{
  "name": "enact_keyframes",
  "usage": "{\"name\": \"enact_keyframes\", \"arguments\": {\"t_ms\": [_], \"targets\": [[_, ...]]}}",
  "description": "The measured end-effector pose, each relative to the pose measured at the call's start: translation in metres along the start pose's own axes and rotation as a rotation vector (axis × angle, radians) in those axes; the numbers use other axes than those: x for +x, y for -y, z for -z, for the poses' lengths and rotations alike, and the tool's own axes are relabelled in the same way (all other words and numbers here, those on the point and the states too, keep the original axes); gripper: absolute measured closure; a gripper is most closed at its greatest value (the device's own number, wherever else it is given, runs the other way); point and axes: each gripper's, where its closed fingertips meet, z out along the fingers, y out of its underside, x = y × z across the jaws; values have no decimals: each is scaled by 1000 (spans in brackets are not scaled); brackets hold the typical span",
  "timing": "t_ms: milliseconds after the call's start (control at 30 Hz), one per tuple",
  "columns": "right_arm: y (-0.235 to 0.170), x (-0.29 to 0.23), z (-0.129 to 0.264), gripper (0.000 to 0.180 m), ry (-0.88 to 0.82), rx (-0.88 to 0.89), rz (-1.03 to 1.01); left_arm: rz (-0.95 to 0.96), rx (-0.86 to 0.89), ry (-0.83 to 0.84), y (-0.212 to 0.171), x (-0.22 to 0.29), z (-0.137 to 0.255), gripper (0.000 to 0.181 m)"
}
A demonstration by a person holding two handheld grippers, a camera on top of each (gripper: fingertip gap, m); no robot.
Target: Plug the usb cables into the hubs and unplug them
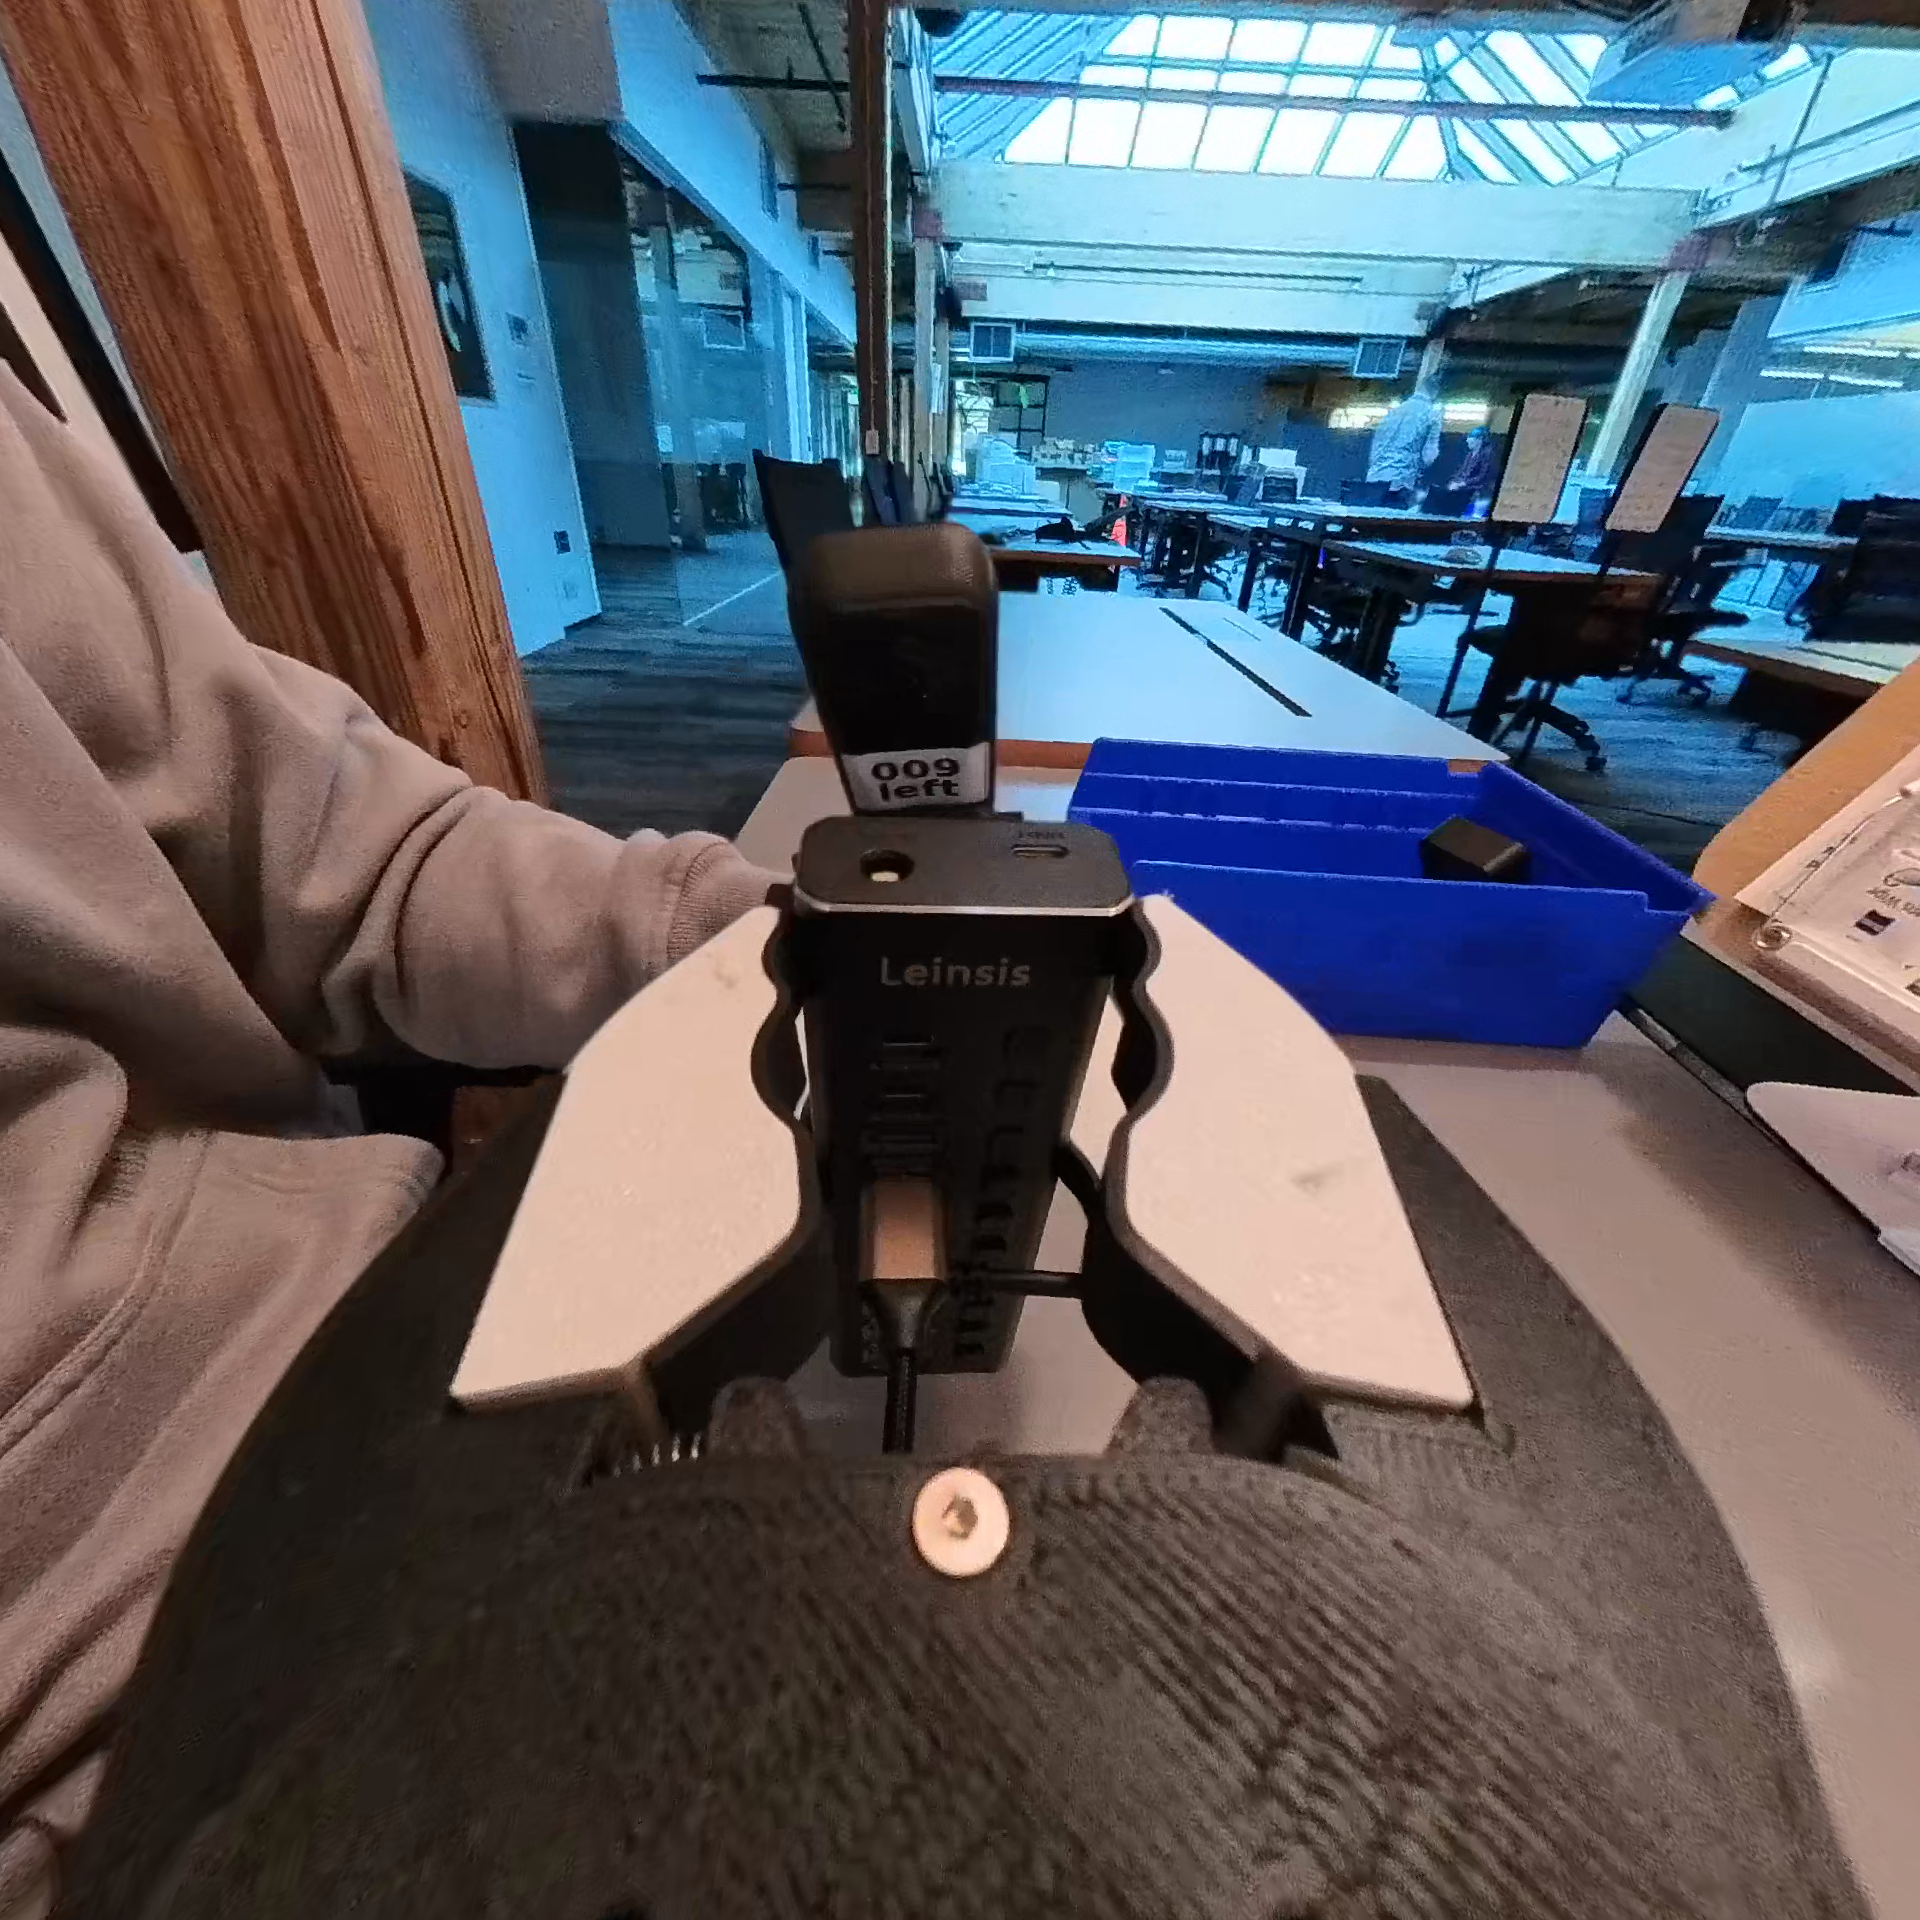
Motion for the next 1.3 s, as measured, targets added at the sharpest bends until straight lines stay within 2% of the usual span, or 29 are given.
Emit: {"name": "enact_keyframes", "arguments": {"t_ms": [300, 467, 633, 667, 733, 767, 833, 900, 1033, 1300], "targets": [[-12, -1, 2, 121, 8, -73, 66, -36, -45, 114, -12, -8, -5, 107], [-14, -6, -1, 121, -8, -136, 156, -113, -13, 166, -12, -10, -3, 106], [-14, 0, -2, 121, -60, -148, 201, -164, 17, 338, -9, -24, 12, 110], [-16, -2, -2, 120, -48, -153, 211, -167, 21, 338, -9, -22, 13, 114], [-18, -1, -3, 121, -52, -168, 217, -154, 12, 371, -12, -25, 16, 107], [-19, -3, -3, 121, -41, -170, 231, -149, 8, 376, -14, -24, 16, 109], [-19, -6, -3, 120, -23, -169, 228, -101, -14, 366, -23, -24, 16, 101], [-18, -8, -3, 121, 1, -152, 212, -54, -8, 299, -28, -17, 15, 111], [-19, -12, -9, 121, 39, -117, 152, -13, -8, 167, -34, -5, 3, 110], [-24, -8, -7, 121, 39, -134, 129, -17, -21, 142, -36, -6, -12, 109]]}}
